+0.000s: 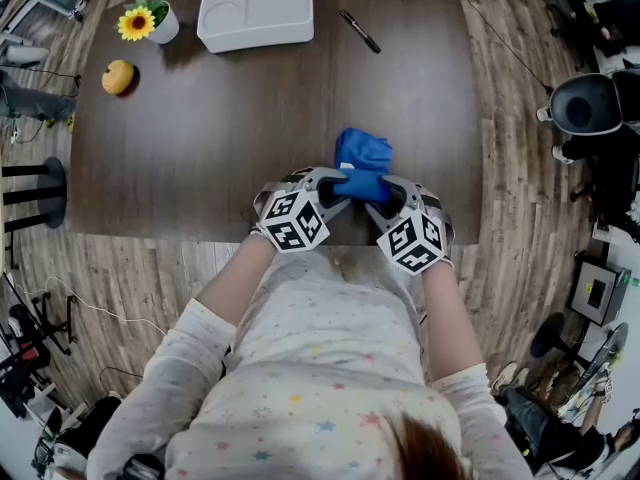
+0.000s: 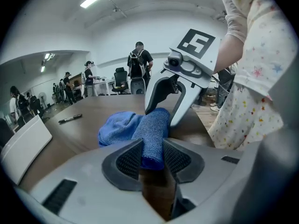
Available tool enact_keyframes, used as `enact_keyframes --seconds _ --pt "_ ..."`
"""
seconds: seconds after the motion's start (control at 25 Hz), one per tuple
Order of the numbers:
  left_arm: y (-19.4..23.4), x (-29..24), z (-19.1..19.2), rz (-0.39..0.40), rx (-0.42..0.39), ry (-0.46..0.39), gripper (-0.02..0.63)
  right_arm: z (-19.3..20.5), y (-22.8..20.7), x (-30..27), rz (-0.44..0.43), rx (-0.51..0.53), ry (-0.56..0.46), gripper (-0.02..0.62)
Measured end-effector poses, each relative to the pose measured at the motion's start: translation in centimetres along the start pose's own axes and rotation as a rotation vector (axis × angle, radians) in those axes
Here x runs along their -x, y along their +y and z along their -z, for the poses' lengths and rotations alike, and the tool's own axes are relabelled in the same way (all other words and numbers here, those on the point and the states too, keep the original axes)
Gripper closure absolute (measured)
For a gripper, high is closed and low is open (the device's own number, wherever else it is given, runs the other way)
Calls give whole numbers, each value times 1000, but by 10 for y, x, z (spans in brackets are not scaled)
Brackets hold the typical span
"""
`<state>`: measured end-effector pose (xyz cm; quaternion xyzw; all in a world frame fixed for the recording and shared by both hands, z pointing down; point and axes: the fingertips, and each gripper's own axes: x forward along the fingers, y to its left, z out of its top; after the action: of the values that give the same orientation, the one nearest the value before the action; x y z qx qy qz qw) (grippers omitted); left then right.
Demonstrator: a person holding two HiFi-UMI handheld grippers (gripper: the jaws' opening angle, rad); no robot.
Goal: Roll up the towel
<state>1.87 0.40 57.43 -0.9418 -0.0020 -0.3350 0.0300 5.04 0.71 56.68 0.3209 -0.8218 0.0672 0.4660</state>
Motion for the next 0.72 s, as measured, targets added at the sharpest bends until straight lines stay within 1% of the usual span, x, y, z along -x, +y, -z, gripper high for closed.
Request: enact_keyframes --seconds 0.08,0.2,0.32,0.4,0.48,0.52,0.6,0.68,0.72 --pt "-3 3 -1 20 9 -3 500 -2 1 3 -13 -17 -9 402" --pt "-15 8 -4 60 17 2 511 -1 11 10 -54 -15 -8 416" --pt "-39 14 -4 124 20 11 512 3 32 21 -128 -13 6 417" --pt "-57 19 -2 172 33 16 511 7 49 27 -189 -31 16 417" --pt "-67 23 -2 200 55 18 508 9 59 31 -235 -63 20 414" --pt "-68 24 -2 201 67 18 505 9 59 32 -242 -80 17 409" --pt "-61 24 -5 178 86 15 500 6 51 33 -223 -111 1 389" --pt "-47 25 -10 132 91 3 496 -1 39 35 -191 -145 -24 367" --pt "-39 26 -13 106 91 -4 493 -5 32 36 -175 -163 -39 365"
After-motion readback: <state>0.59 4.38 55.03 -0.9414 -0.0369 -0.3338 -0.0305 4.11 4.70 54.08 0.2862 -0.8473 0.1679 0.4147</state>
